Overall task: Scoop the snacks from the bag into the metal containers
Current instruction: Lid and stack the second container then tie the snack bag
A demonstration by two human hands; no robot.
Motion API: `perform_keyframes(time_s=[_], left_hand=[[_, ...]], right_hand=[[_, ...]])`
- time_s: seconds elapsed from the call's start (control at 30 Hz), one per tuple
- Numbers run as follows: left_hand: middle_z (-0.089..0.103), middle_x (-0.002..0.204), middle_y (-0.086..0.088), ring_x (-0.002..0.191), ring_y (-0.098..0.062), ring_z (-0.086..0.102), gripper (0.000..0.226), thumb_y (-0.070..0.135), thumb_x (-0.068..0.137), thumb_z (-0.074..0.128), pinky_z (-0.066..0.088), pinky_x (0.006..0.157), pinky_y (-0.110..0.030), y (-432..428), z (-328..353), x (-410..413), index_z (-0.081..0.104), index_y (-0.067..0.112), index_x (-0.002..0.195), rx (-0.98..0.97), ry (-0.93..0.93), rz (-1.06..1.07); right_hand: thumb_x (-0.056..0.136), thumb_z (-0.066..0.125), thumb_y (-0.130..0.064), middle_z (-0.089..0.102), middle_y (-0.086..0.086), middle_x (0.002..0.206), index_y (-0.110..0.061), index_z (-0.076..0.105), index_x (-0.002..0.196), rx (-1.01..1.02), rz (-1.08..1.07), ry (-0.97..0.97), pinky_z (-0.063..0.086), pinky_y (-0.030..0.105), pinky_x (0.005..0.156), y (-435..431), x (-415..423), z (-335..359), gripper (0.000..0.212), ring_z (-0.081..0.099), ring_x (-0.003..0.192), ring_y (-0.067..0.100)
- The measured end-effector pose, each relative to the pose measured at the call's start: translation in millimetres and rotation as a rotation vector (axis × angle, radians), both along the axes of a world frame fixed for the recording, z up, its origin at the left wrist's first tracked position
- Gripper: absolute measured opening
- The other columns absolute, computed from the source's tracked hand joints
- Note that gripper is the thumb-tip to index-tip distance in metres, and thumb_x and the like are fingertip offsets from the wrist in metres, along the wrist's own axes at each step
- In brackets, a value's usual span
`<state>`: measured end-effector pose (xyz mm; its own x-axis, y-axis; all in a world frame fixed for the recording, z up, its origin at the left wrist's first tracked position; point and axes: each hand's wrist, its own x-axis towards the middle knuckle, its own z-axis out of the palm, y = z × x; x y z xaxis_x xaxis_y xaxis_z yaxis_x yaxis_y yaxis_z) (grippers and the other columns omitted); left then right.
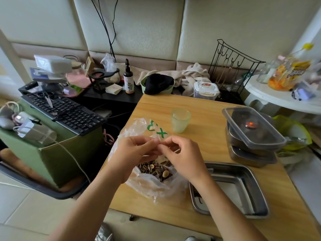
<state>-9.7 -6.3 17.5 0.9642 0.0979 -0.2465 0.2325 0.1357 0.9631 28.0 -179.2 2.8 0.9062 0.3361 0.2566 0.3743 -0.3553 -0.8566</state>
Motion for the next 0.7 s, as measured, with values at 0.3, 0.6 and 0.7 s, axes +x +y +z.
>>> perform_keyframes(time_s=[0.3, 0.6, 0.7], left_hand=[[0.077, 0.083, -0.016, 0.080, -0.025, 0.077, 0.011, 0.008, 0.097, 0.069, 0.063, 0.087, -0.044, -12.0, -2.2, 1.7, 0.072, -0.002, 0.094, 0.171, -0.039, 0.056], [0.077, 0.073, 0.001, 0.070, -0.012, 0.076, 0.014, 0.019, 0.099, 0.066, 0.065, 0.075, -0.042, -16.9, -9.3, 1.6, 0.071, 0.014, 0.088, 0.581, -0.187, 0.041], [0.076, 0.071, -0.001, 0.067, -0.013, 0.075, 0.015, 0.015, 0.100, 0.065, 0.065, 0.072, -0.042, -16.7, -11.3, 1.5, 0.071, 0.012, 0.087, 0.589, -0.196, 0.060]], right_hand=[[0.098, 0.069, -0.018, 0.074, -0.011, 0.074, -0.019, 0.076, 0.087, -0.039, -0.031, 0.013, 0.052, 0.017, 0.062, 1.7, 3.2, -6.2, 0.013, 0.069, 0.070, 0.006], [0.098, 0.066, -0.014, 0.071, -0.011, 0.069, -0.018, 0.076, 0.083, -0.157, -0.052, -0.181, 0.055, 0.033, 0.059, 4.6, 1.8, -9.5, 0.018, 0.067, 0.062, 0.011], [0.095, 0.067, -0.012, 0.069, -0.009, 0.076, -0.016, 0.071, 0.083, -0.196, -0.117, -0.298, 0.054, 0.035, 0.064, 9.2, 1.2, -13.6, 0.013, 0.064, 0.069, 0.011]])
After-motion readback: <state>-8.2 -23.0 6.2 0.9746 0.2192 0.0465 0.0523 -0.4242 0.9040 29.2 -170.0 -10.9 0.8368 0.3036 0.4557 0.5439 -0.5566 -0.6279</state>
